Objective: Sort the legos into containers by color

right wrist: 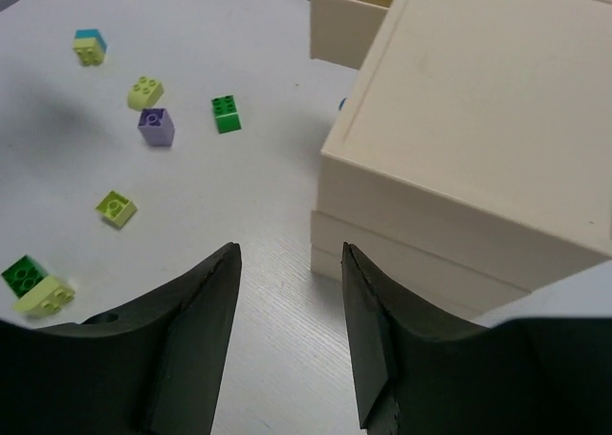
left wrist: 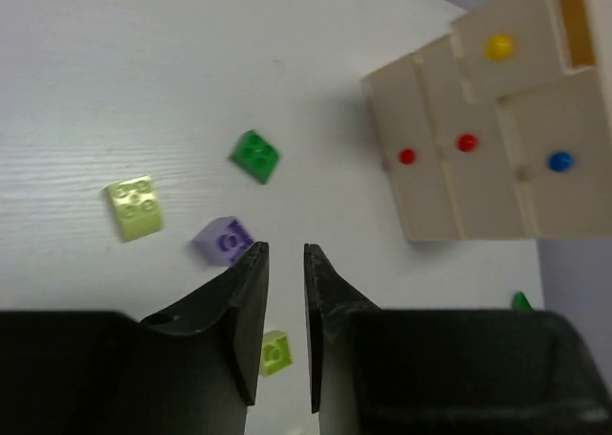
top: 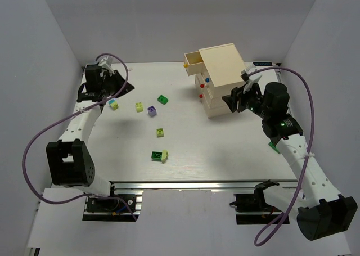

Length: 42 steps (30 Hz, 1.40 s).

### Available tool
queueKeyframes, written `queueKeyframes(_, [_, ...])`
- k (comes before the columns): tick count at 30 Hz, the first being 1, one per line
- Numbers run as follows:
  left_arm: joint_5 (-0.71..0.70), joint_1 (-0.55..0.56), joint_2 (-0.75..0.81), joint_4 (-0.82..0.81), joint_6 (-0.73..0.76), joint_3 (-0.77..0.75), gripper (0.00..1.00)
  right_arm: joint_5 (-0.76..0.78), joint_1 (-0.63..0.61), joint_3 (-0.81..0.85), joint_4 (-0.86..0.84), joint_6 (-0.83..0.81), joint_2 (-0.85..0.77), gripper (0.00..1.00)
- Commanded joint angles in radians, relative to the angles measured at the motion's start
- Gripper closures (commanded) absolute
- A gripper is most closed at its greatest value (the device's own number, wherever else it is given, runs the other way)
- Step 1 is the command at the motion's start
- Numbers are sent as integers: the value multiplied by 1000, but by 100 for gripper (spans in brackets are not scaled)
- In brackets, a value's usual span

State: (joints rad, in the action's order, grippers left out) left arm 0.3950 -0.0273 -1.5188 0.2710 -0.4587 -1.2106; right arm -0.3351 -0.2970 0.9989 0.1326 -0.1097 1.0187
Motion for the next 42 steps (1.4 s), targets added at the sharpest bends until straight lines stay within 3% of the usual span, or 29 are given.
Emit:
queueKeyframes(1, [275,13,58,-107,48,26,66,94,19,26,-79,53,-5,48])
queueKeyframes(3, [403,41,60,-212,-21,71,56,180,30,43,-94,80,7,54])
queueKeyframes(4, [424,82,59,-258,-53,83,47,204,38,53,-100,87,12,55])
queueKeyframes(6, [429,128,62,-360,-116,100,42,222,55,79,-103,96,43,55])
queueKeyframes(8, [415,196,54,-389,-135,91,36,191,73,144,-84,102,95,45])
queueKeyframes(11, [395,272,17,-401,-147,51,34,130,102,267,-21,102,190,19])
queueKeyframes(15, [352,348,-32,-450,-173,17,32,51,159,452,82,139,334,16])
queueKeyframes(20, [199,398,-69,-588,-256,40,28,2,231,616,151,134,524,11])
queueKeyframes(30, [94,483,-268,-704,-357,-69,31,-255,325,715,205,114,692,14])
queueKeyframes(42, [47,521,-467,-665,-373,-282,31,-329,377,733,216,102,796,22])
